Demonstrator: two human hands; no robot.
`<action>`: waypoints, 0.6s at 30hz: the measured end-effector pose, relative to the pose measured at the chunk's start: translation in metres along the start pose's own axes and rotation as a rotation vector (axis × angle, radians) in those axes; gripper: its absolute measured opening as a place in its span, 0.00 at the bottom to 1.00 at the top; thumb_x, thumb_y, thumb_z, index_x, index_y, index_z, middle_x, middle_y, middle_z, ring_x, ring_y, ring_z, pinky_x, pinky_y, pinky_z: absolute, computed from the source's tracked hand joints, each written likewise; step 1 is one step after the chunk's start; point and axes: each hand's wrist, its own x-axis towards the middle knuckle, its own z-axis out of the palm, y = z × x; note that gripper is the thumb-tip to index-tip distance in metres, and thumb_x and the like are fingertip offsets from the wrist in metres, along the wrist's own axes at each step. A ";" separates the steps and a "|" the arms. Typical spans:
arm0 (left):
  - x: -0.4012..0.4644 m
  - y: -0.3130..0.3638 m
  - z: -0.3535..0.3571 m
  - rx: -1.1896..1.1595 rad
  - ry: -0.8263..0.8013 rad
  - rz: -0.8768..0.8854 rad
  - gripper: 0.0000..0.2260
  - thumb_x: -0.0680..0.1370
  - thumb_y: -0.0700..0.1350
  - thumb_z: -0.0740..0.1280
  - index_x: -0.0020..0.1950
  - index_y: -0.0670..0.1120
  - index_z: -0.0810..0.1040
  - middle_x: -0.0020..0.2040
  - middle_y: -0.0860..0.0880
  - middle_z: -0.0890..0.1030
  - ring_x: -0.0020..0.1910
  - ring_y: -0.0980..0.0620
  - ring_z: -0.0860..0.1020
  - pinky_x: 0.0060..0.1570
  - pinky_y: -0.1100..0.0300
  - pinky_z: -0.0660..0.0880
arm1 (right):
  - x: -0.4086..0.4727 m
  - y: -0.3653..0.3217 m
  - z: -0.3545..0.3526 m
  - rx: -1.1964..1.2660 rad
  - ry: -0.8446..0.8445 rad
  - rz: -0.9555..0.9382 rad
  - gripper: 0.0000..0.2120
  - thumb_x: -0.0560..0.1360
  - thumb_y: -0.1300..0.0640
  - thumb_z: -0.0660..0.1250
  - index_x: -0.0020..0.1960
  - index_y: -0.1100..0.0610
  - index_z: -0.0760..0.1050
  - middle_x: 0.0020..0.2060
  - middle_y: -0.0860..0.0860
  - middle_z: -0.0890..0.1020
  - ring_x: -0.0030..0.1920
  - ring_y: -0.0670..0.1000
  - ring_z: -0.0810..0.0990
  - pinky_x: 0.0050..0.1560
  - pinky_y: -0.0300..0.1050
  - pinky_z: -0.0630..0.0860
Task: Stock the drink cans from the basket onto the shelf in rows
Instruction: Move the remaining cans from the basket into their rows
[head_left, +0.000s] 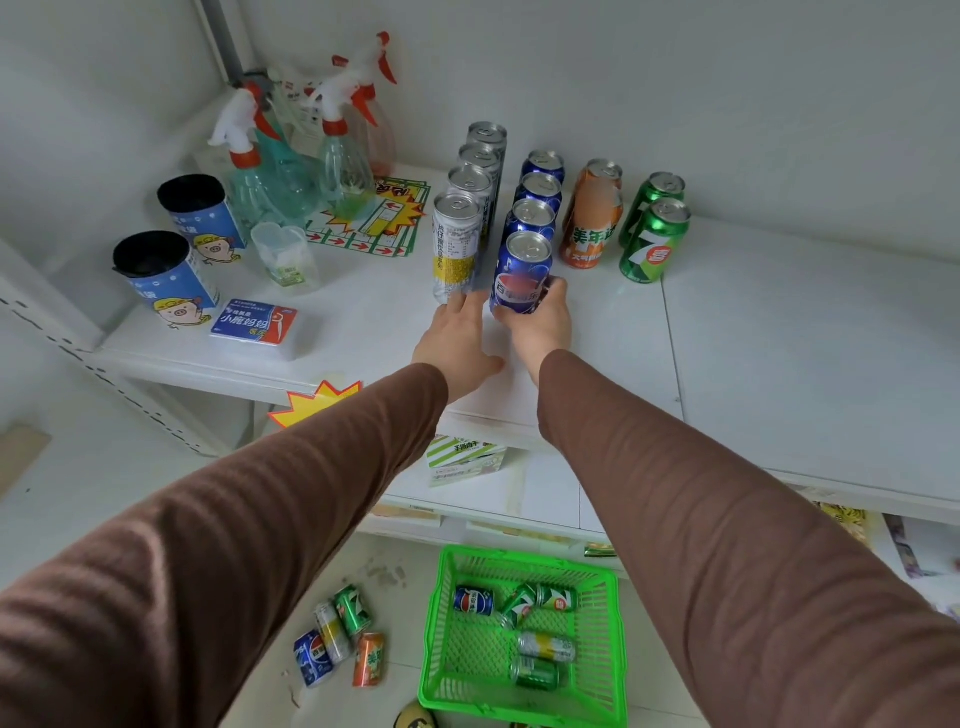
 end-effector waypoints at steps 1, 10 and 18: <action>-0.003 0.000 0.001 -0.002 -0.002 0.000 0.40 0.71 0.47 0.75 0.78 0.47 0.57 0.75 0.45 0.63 0.72 0.44 0.63 0.70 0.51 0.65 | -0.002 0.000 -0.002 0.003 -0.010 0.006 0.36 0.65 0.50 0.79 0.67 0.48 0.66 0.62 0.50 0.80 0.62 0.57 0.77 0.64 0.58 0.76; -0.047 0.007 0.024 0.012 0.098 -0.005 0.37 0.70 0.46 0.74 0.76 0.44 0.61 0.72 0.43 0.64 0.70 0.43 0.64 0.68 0.50 0.66 | -0.055 0.020 -0.042 -0.046 0.040 -0.135 0.35 0.73 0.53 0.74 0.75 0.54 0.63 0.71 0.52 0.71 0.69 0.53 0.68 0.68 0.49 0.69; -0.129 0.033 0.075 0.085 0.337 0.017 0.32 0.67 0.44 0.73 0.70 0.44 0.68 0.71 0.41 0.65 0.68 0.39 0.66 0.67 0.48 0.66 | -0.132 0.062 -0.100 -0.108 -0.002 -0.517 0.20 0.75 0.59 0.67 0.66 0.56 0.71 0.62 0.51 0.74 0.63 0.53 0.71 0.62 0.43 0.69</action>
